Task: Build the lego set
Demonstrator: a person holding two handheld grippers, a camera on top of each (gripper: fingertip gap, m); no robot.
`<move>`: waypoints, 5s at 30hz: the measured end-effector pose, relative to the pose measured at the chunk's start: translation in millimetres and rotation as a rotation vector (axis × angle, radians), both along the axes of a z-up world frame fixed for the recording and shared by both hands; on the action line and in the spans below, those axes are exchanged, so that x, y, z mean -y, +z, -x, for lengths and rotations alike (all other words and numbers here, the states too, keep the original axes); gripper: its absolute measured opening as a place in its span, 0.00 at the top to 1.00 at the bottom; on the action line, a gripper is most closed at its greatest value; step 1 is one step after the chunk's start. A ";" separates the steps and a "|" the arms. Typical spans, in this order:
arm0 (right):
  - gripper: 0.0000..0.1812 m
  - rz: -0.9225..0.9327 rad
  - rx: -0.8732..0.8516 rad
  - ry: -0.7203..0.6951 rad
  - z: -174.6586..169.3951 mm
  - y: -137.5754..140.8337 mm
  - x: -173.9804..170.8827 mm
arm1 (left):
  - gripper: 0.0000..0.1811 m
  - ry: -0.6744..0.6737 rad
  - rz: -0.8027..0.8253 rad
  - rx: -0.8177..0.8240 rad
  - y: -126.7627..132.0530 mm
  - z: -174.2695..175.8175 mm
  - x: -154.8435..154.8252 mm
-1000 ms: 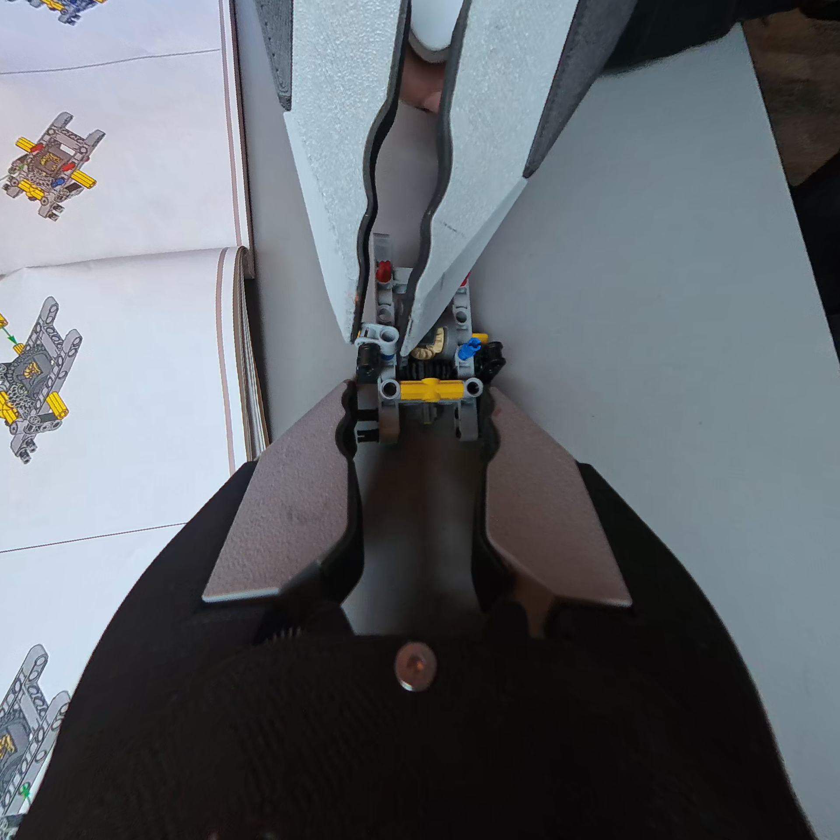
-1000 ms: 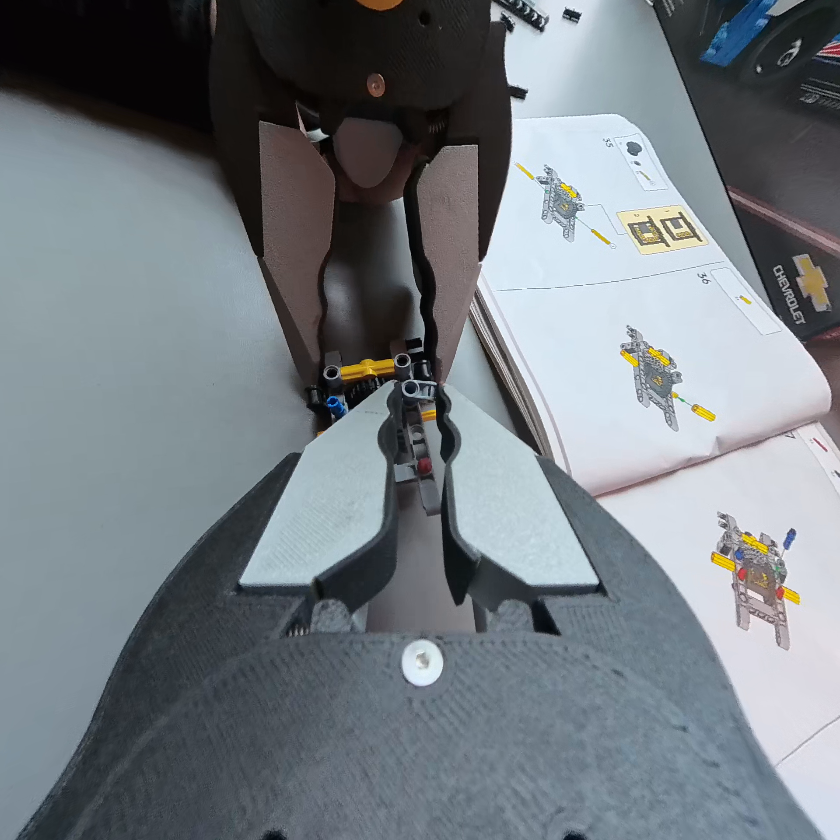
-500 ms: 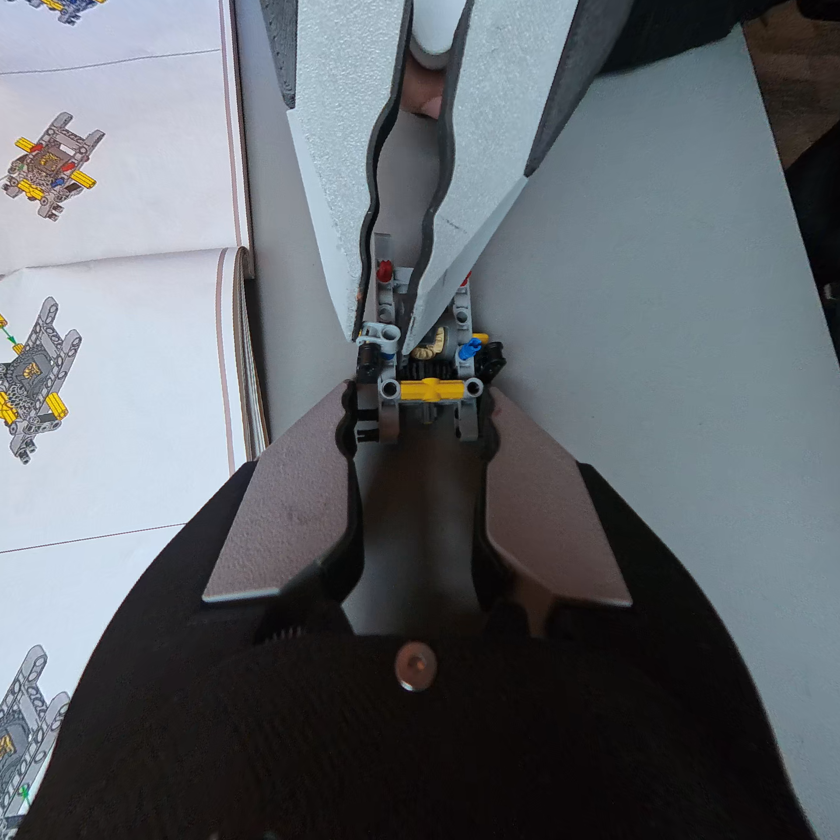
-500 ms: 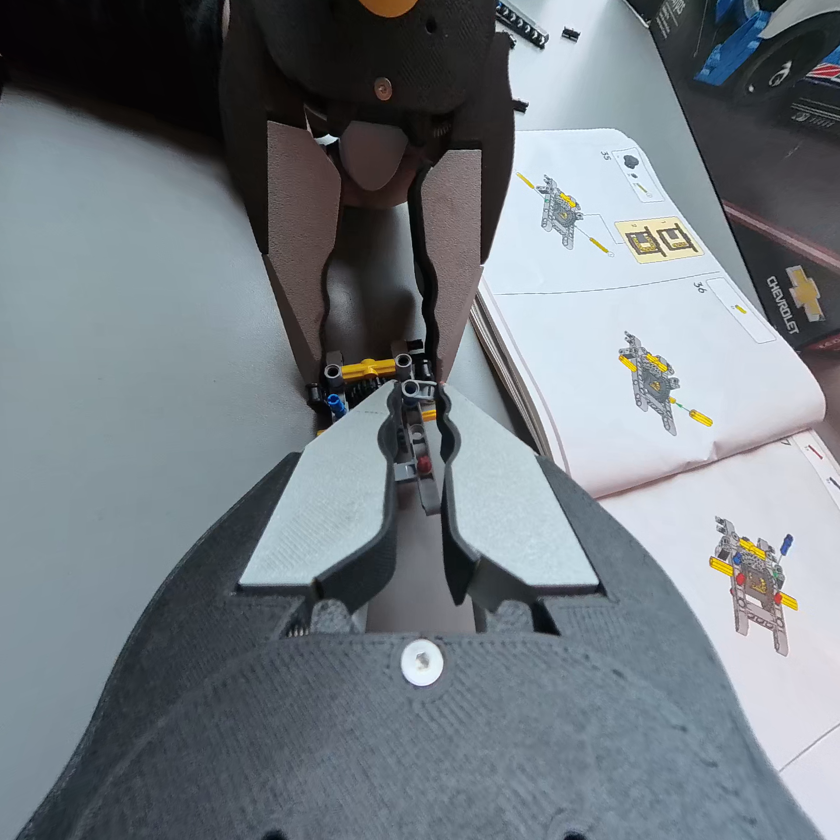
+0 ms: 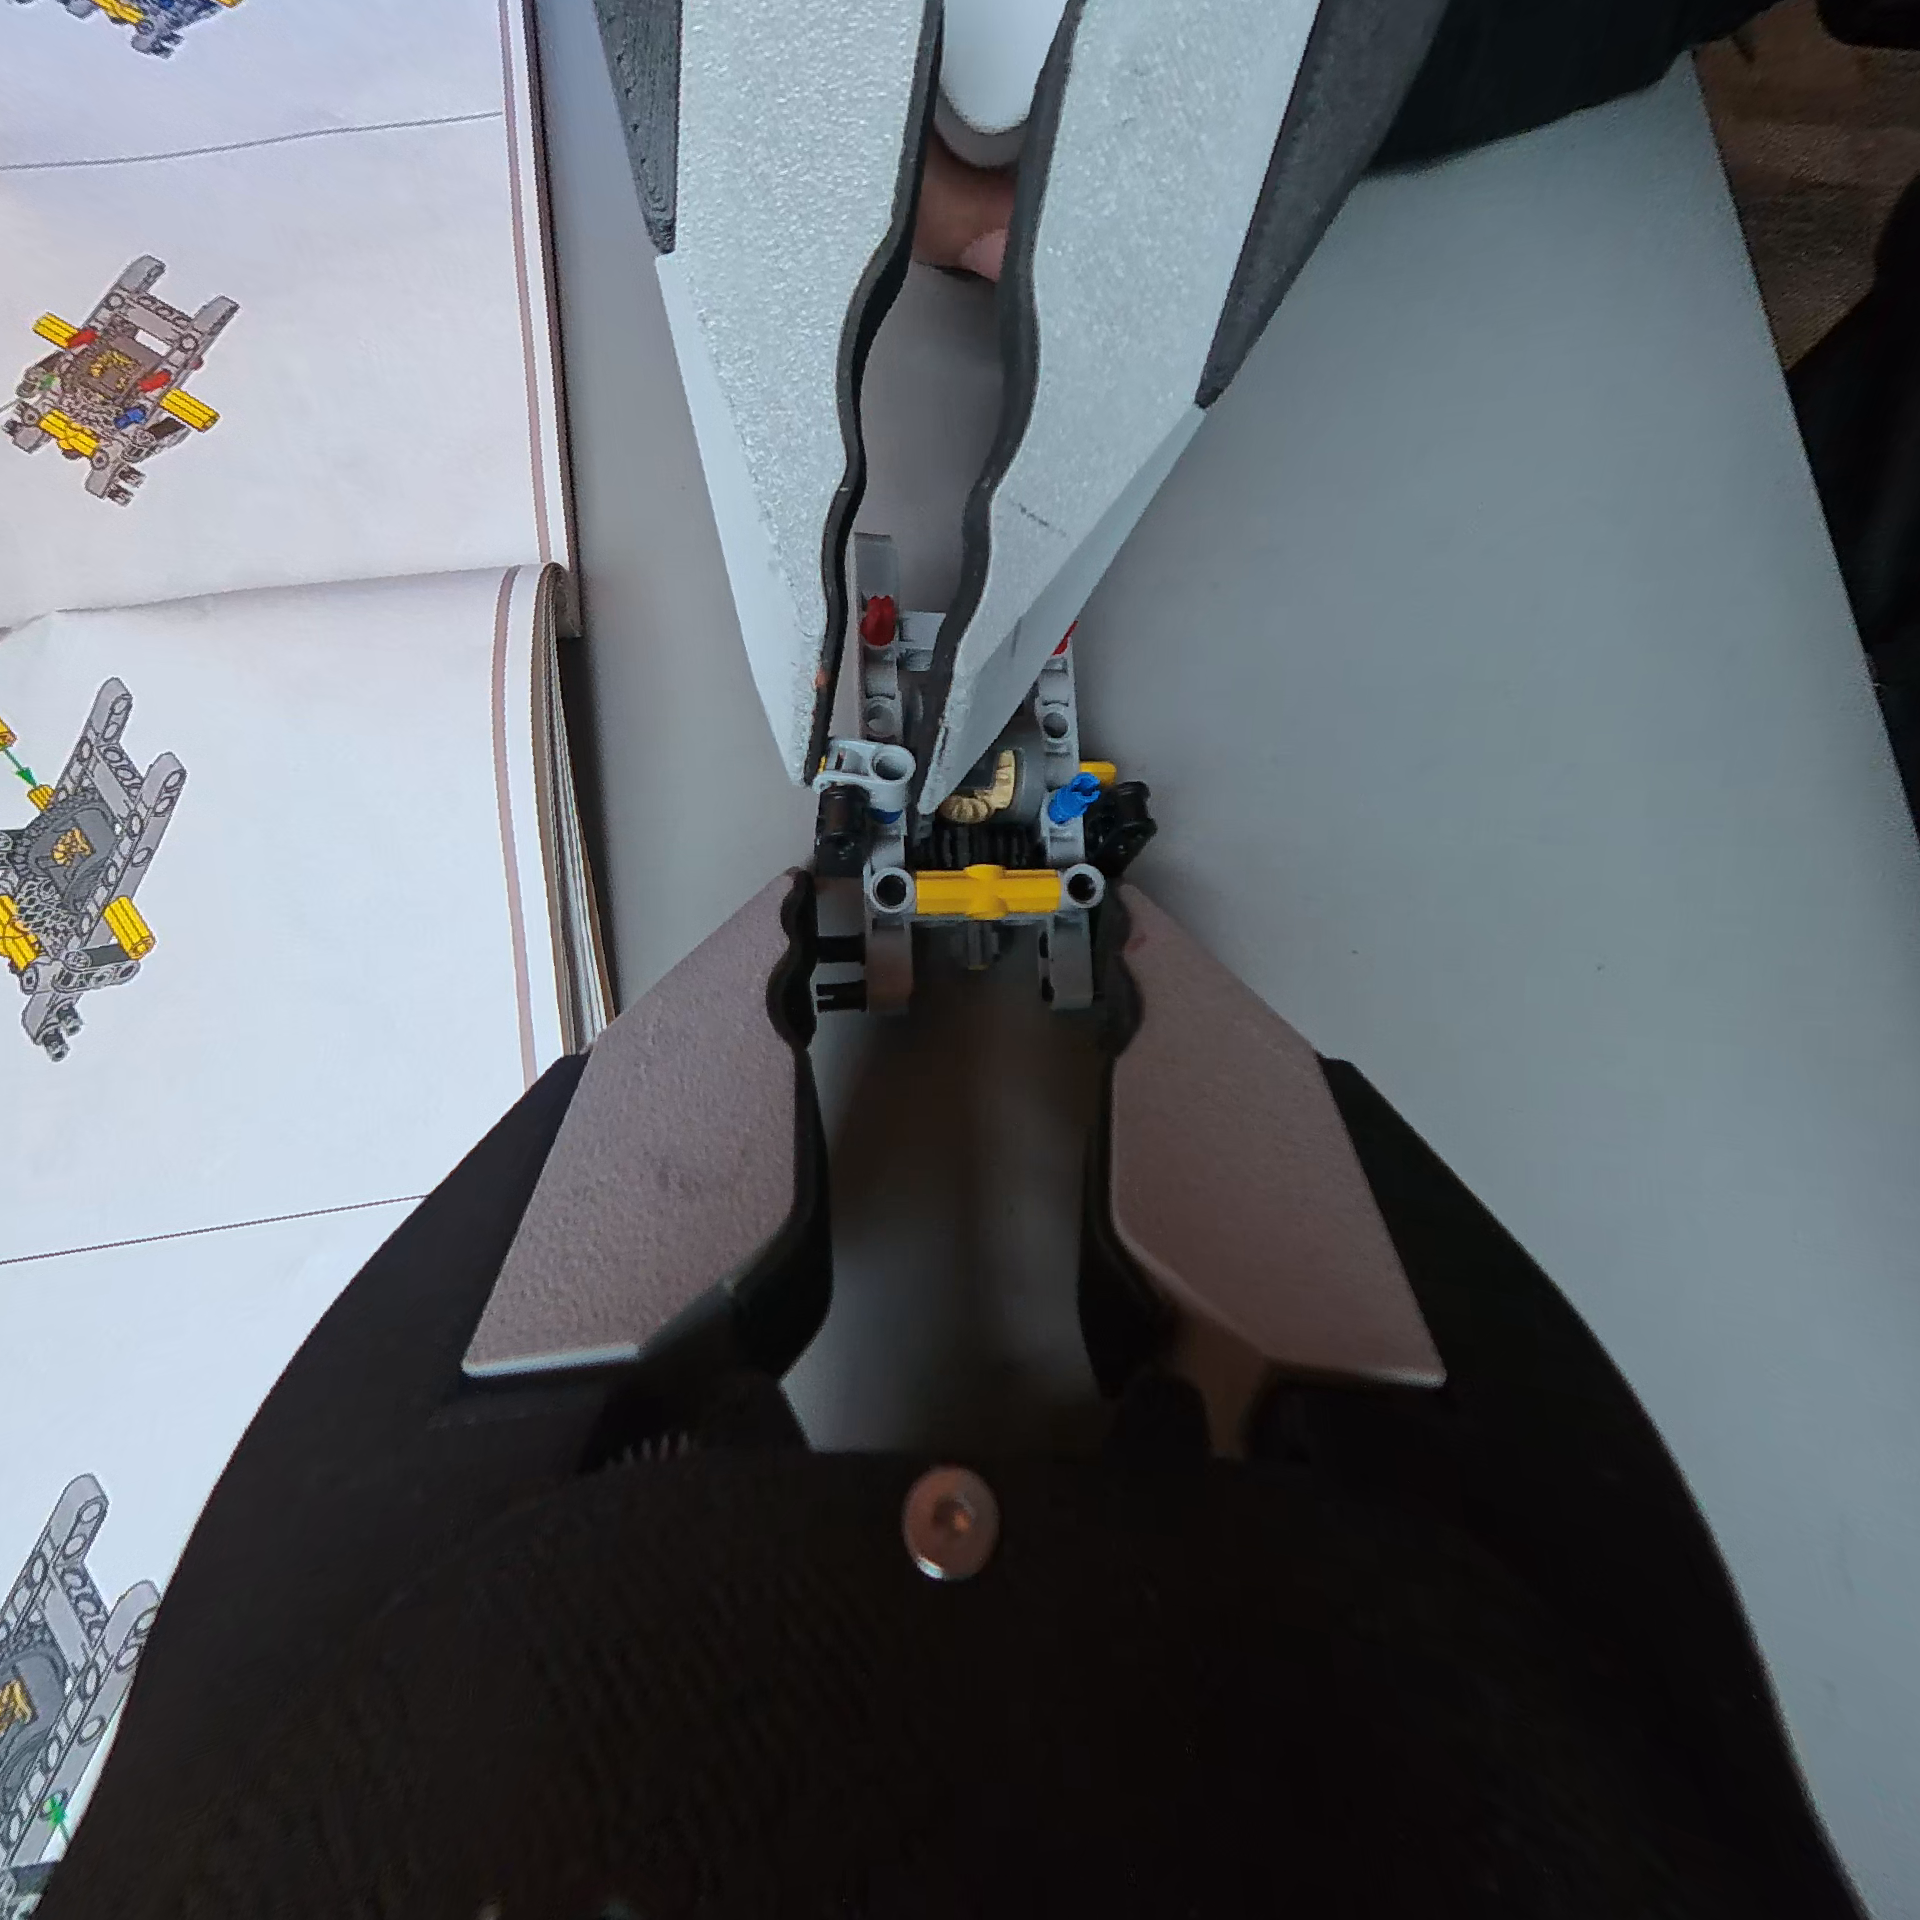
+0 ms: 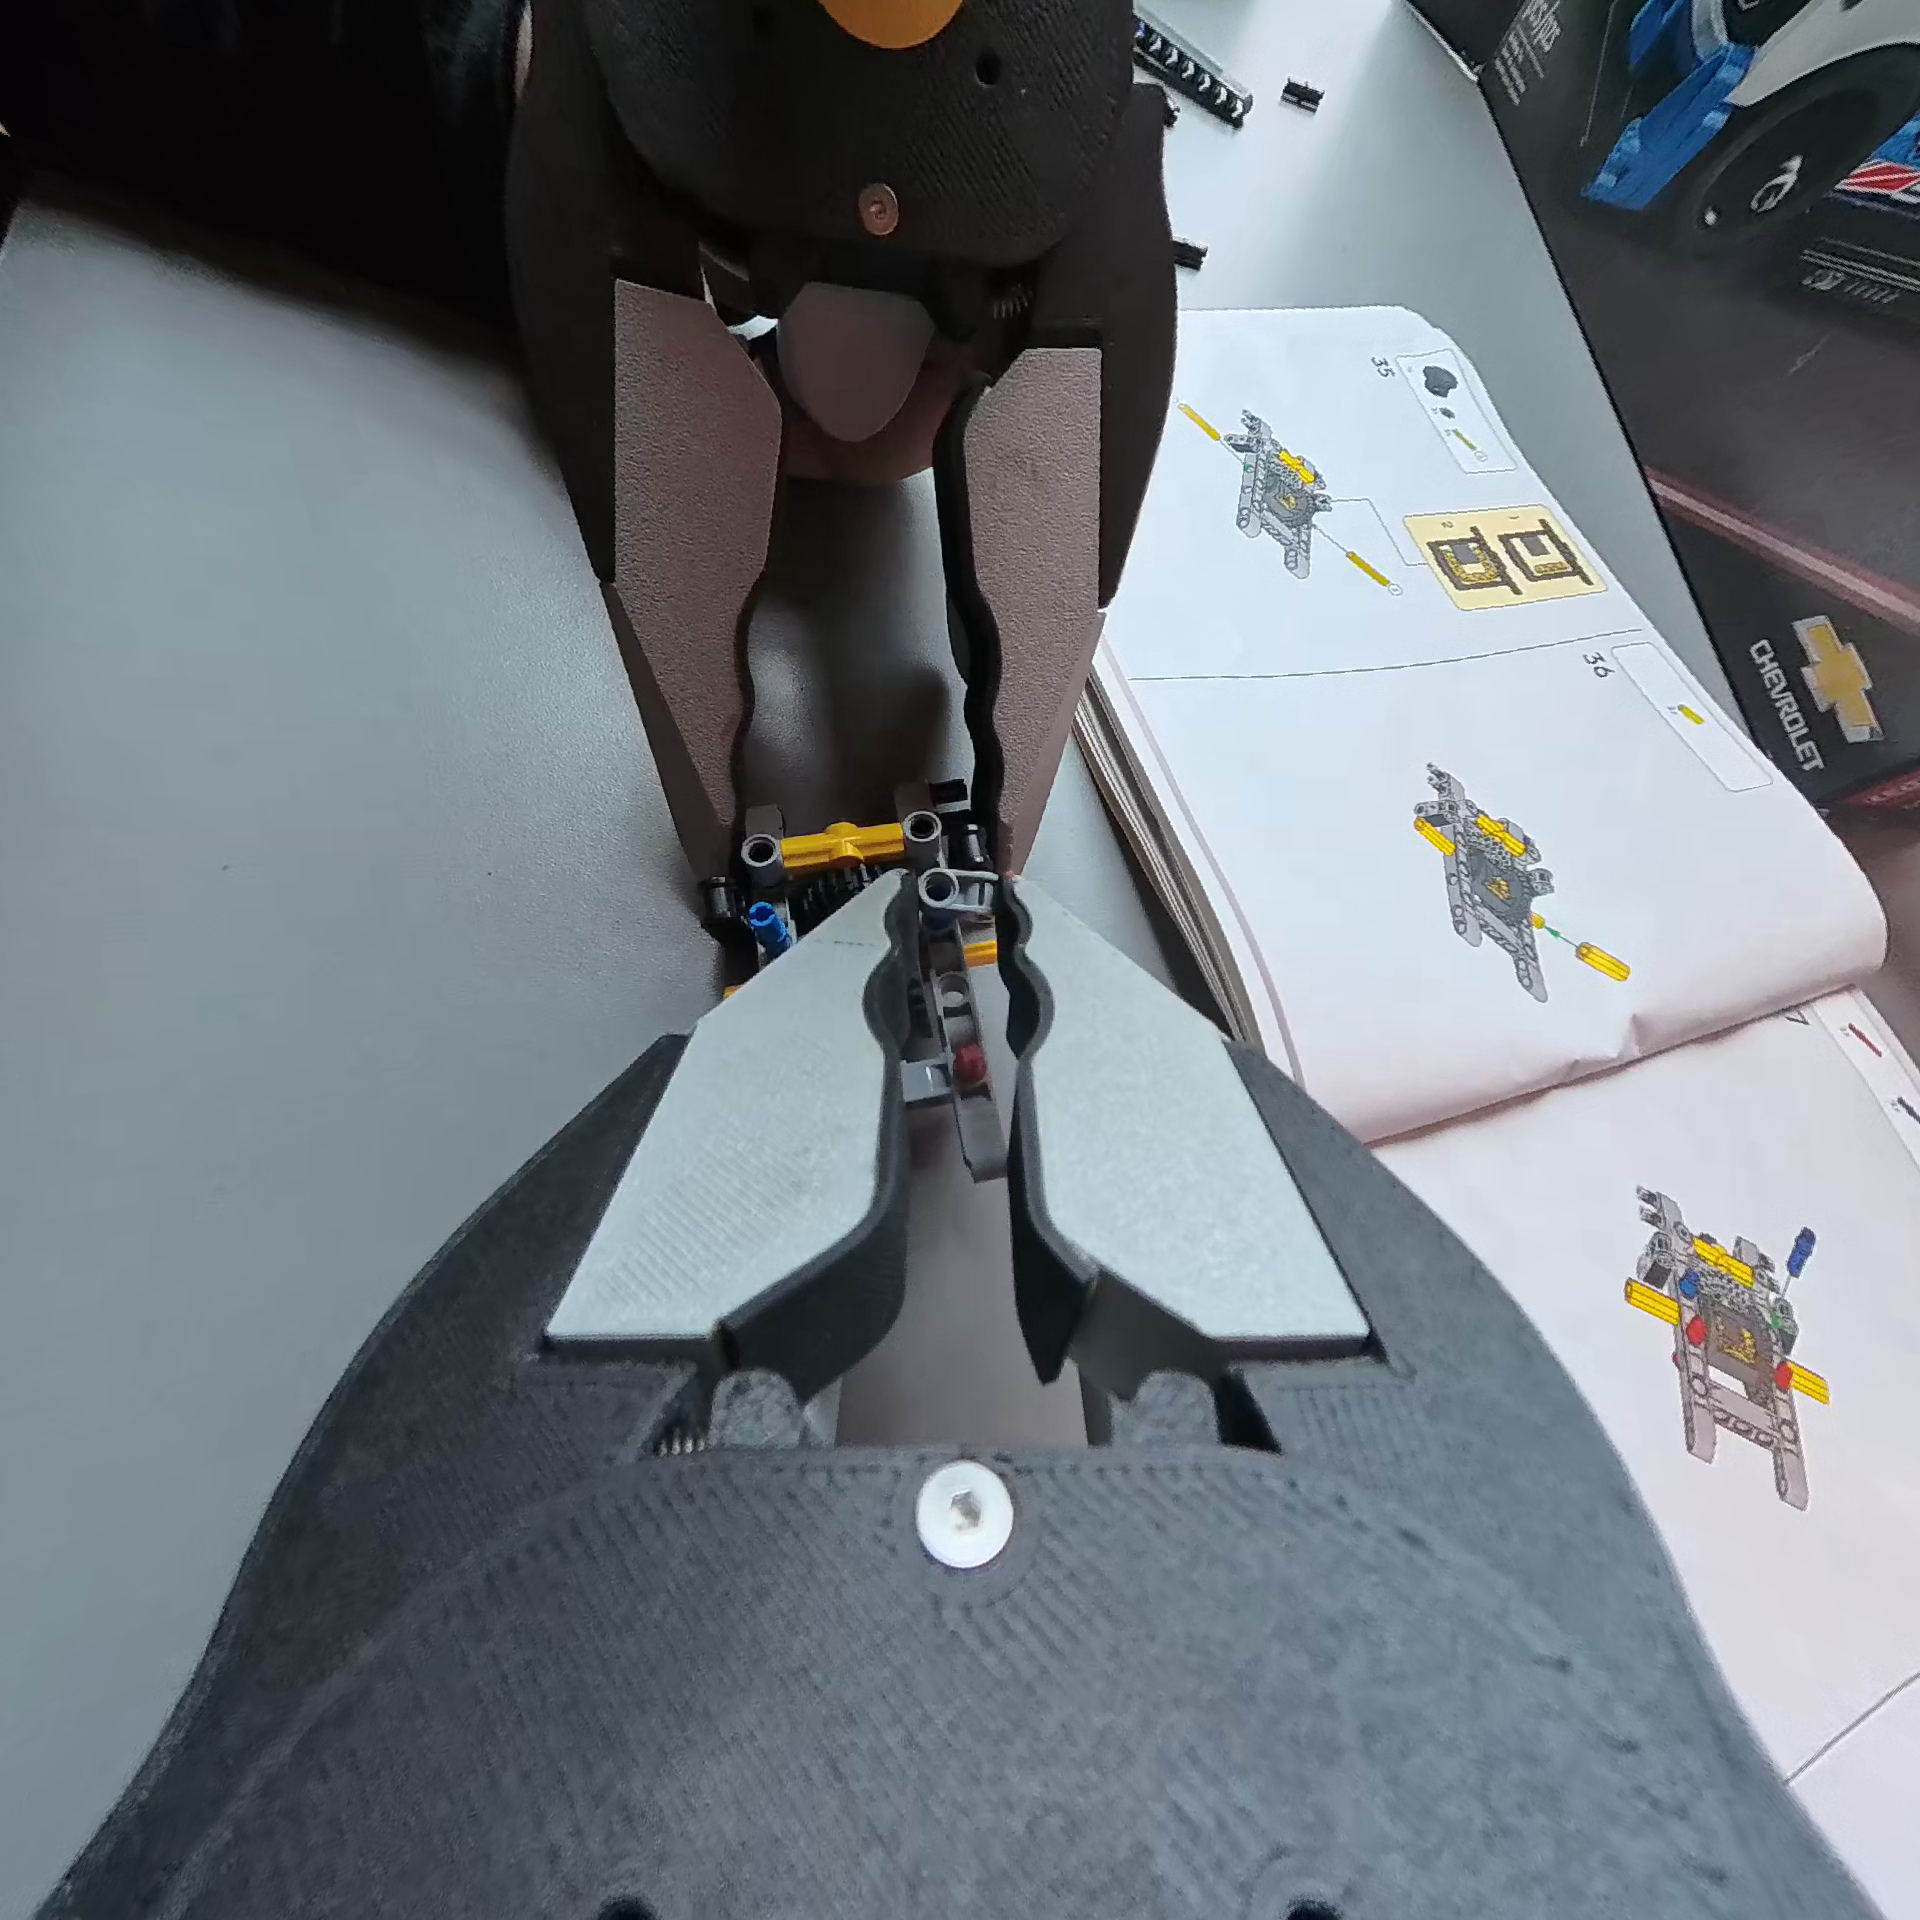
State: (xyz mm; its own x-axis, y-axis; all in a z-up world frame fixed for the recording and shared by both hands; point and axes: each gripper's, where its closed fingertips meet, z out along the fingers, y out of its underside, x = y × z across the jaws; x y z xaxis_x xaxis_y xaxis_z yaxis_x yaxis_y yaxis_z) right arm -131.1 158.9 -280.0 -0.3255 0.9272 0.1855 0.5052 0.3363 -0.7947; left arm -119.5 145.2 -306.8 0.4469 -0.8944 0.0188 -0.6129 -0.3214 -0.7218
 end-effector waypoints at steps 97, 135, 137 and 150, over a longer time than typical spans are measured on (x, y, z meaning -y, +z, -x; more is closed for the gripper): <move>0.94 -0.104 0.221 0.357 -3.8 -2.5 6.2 | 0.72 -0.031 0.033 0.024 0.7 -7.8 5.6; 0.94 0.037 0.021 0.153 -30.3 16.2 28.7 | 0.72 0.016 0.035 0.024 0.6 -9.8 5.3; 0.94 0.044 0.014 0.074 -25.3 22.4 7.0 | 0.72 0.017 0.044 0.032 1.0 -9.9 5.3; 0.94 -0.011 0.248 0.200 -7.4 -3.6 6.1 | 0.72 0.012 0.033 0.023 0.6 -10.5 5.6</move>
State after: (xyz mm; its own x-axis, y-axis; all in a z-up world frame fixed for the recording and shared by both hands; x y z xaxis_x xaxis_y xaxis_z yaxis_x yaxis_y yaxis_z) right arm -123.7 152.8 -283.6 -0.5375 0.8388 0.0872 0.6059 0.4560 -0.6518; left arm -109.0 139.6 -306.2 0.4565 -0.8878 0.0585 -0.5922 -0.3523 -0.7247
